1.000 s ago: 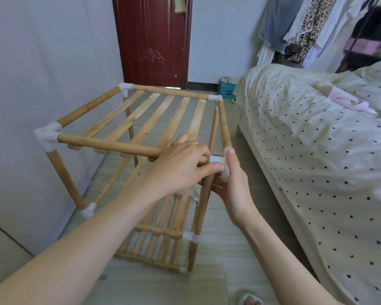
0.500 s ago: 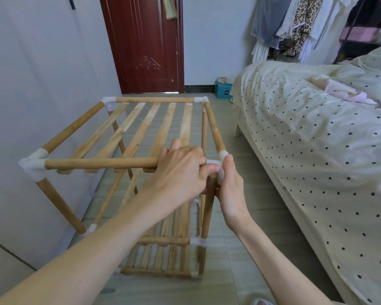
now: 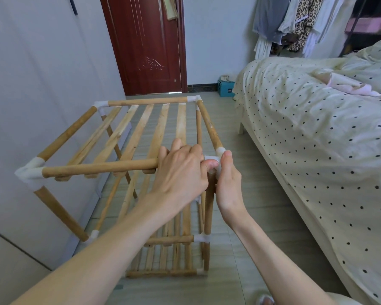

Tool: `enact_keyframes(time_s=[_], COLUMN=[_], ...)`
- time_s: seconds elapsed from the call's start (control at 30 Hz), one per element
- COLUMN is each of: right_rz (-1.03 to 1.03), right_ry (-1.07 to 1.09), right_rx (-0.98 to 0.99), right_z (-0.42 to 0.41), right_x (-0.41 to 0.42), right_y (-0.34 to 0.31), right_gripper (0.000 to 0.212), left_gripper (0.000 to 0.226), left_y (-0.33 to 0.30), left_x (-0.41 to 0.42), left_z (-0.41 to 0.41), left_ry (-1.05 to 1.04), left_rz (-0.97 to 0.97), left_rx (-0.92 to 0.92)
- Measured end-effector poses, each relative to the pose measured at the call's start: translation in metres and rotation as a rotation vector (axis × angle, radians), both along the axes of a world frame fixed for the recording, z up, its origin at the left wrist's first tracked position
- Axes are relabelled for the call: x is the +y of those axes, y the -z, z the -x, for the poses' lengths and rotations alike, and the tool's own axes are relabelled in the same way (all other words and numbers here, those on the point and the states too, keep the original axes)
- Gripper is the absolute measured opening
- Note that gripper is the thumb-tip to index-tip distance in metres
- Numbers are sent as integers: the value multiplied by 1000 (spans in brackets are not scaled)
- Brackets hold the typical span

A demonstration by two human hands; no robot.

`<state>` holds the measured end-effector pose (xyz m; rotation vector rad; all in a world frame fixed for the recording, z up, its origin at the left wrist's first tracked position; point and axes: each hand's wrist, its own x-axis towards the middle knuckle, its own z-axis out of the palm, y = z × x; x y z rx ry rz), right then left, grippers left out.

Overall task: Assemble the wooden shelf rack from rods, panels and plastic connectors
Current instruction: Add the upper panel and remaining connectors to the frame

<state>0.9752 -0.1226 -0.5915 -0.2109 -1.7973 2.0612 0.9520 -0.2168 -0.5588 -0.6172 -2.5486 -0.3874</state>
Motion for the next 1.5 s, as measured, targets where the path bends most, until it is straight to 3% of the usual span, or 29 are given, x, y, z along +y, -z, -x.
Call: enact_keyframes(time_s=[0.2,0.4,0.53,0.67,0.83,0.93,1.5], right_rz=[24,-6,-92,-114,-158,-188,-243], right_ry=[-17,-388,-518,-505,-369,-298,-149], right_rx=[15,-64,-69,-42,-35,-30,-2], right_z=[0,-4,-8,-12,-12,-10,3], right_x=[-5,5,13,9,0,-2,-3], right_y=[0,-1,-3,-1,-2,-2,6], right_gripper=[52,69,43,35,29,31,30], left_gripper=[29,34,47,52,22,18,18], left_y=[-1,-9,-10,-13,-9,-5,14], left_x=[-4,-26,-39,-42,-38,-34,-27], left_z=[-1,-4,-7,-8,-6,-4,4], left_ry=[-14,95,143,174,118,99,86], left_rz=[30,57,127,115,12,-17,-57], left_rx=[-15,-159,-237,-290,-266,-210,63])
